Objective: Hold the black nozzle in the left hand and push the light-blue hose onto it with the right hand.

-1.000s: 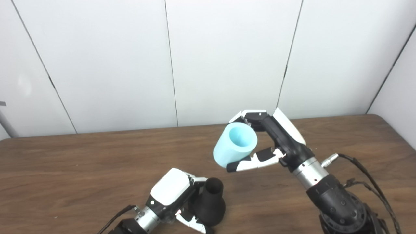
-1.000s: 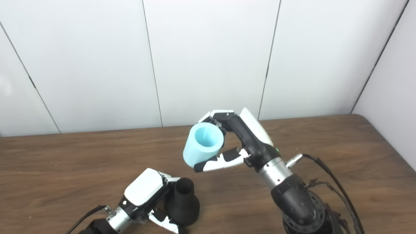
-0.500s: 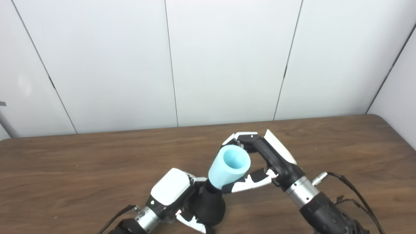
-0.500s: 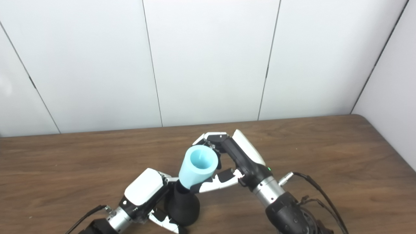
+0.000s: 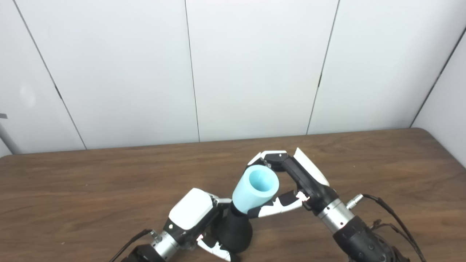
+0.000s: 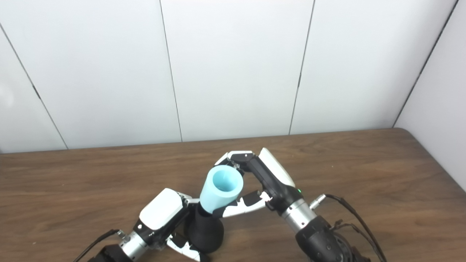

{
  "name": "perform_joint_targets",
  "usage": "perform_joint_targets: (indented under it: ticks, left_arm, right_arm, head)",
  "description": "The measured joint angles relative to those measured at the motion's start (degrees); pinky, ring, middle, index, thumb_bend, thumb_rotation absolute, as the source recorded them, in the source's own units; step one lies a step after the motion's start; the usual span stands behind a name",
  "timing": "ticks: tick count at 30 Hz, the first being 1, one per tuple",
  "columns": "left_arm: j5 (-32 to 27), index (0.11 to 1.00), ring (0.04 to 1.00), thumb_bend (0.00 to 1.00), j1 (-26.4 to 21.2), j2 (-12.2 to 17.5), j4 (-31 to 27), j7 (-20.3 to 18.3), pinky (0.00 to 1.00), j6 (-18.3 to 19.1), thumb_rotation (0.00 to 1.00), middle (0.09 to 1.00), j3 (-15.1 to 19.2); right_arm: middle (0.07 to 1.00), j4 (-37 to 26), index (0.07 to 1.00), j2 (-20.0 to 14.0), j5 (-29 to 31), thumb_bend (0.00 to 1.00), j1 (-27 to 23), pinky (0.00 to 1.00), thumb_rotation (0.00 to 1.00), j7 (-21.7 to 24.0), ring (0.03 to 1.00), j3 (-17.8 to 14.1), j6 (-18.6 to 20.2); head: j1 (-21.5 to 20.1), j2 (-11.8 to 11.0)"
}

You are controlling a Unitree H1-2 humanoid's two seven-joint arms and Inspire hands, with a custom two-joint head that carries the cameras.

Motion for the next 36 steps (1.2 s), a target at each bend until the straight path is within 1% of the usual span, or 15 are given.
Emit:
perform_joint_targets:
  ticks: [1, 4, 6, 8, 12, 14, 17, 19, 20, 27, 29, 30, 33, 35, 36]
  left_arm:
    - [0.05, 0.508, 0.344, 0.52, 0.0, -0.01, 0.0, 0.01, 0.25, 0.0, 0.0, 0.456, 0.0]
    - [0.07, 0.499, 0.372, 0.52, 0.0, -0.02, 0.02, 0.0, 0.28, 0.0, 0.0, 0.469, 0.0]
    - [0.06, 0.5, 0.374, 0.52, 0.0, -0.02, 0.02, -0.01, 0.28, 0.0, 0.0, 0.468, 0.01]
    - [0.06, 0.499, 0.368, 0.52, 0.0, -0.03, 0.02, -0.02, 0.28, 0.0, 0.0, 0.47, 0.01]
    - [0.06, 0.502, 0.357, 0.52, -0.01, -0.05, 0.05, -0.05, 0.27, 0.0, 0.0, 0.465, 0.02]
    - [0.05, 0.5, 0.357, 0.52, -0.01, -0.05, 0.08, -0.04, 0.27, -0.01, 0.0, 0.467, 0.02]
    - [0.06, 0.501, 0.358, 0.52, -0.02, -0.05, 0.09, -0.03, 0.27, -0.02, 0.0, 0.466, 0.01]
    - [0.06, 0.501, 0.359, 0.52, -0.02, -0.06, 0.1, -0.05, 0.27, -0.02, 0.0, 0.465, 0.01]
    - [0.06, 0.507, 0.341, 0.52, -0.02, -0.06, 0.12, -0.04, 0.25, -0.02, 0.0, 0.453, 0.0]
    - [0.08, 0.517, 0.298, 0.52, -0.02, -0.06, 0.14, -0.03, 0.22, -0.02, 0.0, 0.424, 0.01]
    - [0.09, 0.514, 0.311, 0.52, -0.02, -0.07, 0.13, -0.07, 0.22, -0.02, 0.0, 0.435, 0.01]
    - [0.13, 0.513, 0.317, 0.52, -0.02, -0.07, 0.13, -0.11, 0.23, -0.02, 0.0, 0.439, 0.02]
    - [0.25, 0.511, 0.323, 0.52, 0.01, -0.07, 0.09, -0.31, 0.24, 0.01, 0.0, 0.445, 0.07]
    - [0.27, 0.506, 0.339, 0.52, 0.06, -0.07, -0.01, -0.49, 0.25, 0.08, 0.0, 0.455, 0.16]
    - [0.28, 0.507, 0.338, 0.52, 0.09, -0.07, -0.05, -0.53, 0.25, 0.09, 0.0, 0.453, 0.19]
  right_arm:
    - [0.458, 0.01, 0.528, 0.0, 0.0, 0.52, 0.0, 0.2, 0.0, 0.0, 0.271, 0.01, -0.06]
    - [0.46, 0.01, 0.526, 0.03, -0.01, 0.52, 0.0, 0.21, 0.0, 0.02, 0.284, 0.07, -0.06]
    - [0.461, 0.0, 0.525, 0.06, -0.01, 0.52, -0.01, 0.2, 0.0, 0.06, 0.275, 0.15, -0.06]
    - [0.459, 0.0, 0.526, 0.1, -0.01, 0.52, -0.01, 0.18, 0.0, 0.06, 0.248, 0.19, -0.06]
    - [0.454, -0.01, 0.531, 0.27, 0.05, 0.52, -0.02, 0.17, 0.0, 0.25, 0.23, 0.37, -0.06]
    - [0.452, -0.03, 0.534, 0.42, 0.05, 0.52, -0.01, 0.12, 0.0, 0.33, 0.187, 0.55, -0.06]
    - [0.443, -0.1, 0.538, 0.66, -0.49, 0.52, 0.01, 0.09, 0.0, 0.32, 0.153, 0.9, -0.07]
    - [0.438, -0.15, 0.539, 0.7, -1.31, 0.52, 0.05, 0.09, 0.0, 0.29, 0.152, 1.13, -0.19]
    - [0.436, -0.15, 0.539, 0.69, -1.53, 0.52, 0.05, 0.09, 0.0, 0.28, 0.152, 1.19, -0.3]
    - [0.453, -0.21, 0.53, 0.92, -1.81, 0.52, 0.23, 0.11, 0.0, 0.29, 0.184, 1.3, -0.45]
    - [0.458, -0.21, 0.526, 0.93, -1.72, 0.52, 0.29, 0.12, 0.0, 0.29, 0.187, 1.39, -0.46]
    - [0.46, -0.21, 0.524, 0.92, -1.72, 0.52, 0.3, 0.15, 0.0, 0.29, 0.224, 1.47, -0.49]
    - [0.463, -0.21, 0.517, 0.91, -1.71, 0.52, 0.41, 0.21, 0.0, 0.29, 0.284, 2.02, -0.69]
    - [0.464, -0.21, 0.515, 0.93, -1.7, 0.52, 0.51, 0.23, 0.0, 0.3, 0.306, 2.44, -0.83]
    - [0.461, -0.21, 0.52, 0.92, -1.85, 0.52, 0.55, 0.23, 0.0, 0.29, 0.296, 2.68, -0.93]
  head:
    - [0.0, 0.0]
    - [0.0, 0.0]
    - [0.0, 0.0]
    - [0.0, 0.0]
    - [0.0, -0.35]
    - [0.0, -0.44]
    - [0.0, -0.44]
    - [0.0, -0.35]
    - [0.0, -0.35]
    - [0.0, 0.0]
    - [0.09, 0.09]
    - [0.09, 0.09]
    - [0.09, 0.26]
    - [0.09, 0.26]
    - [0.09, 0.26]
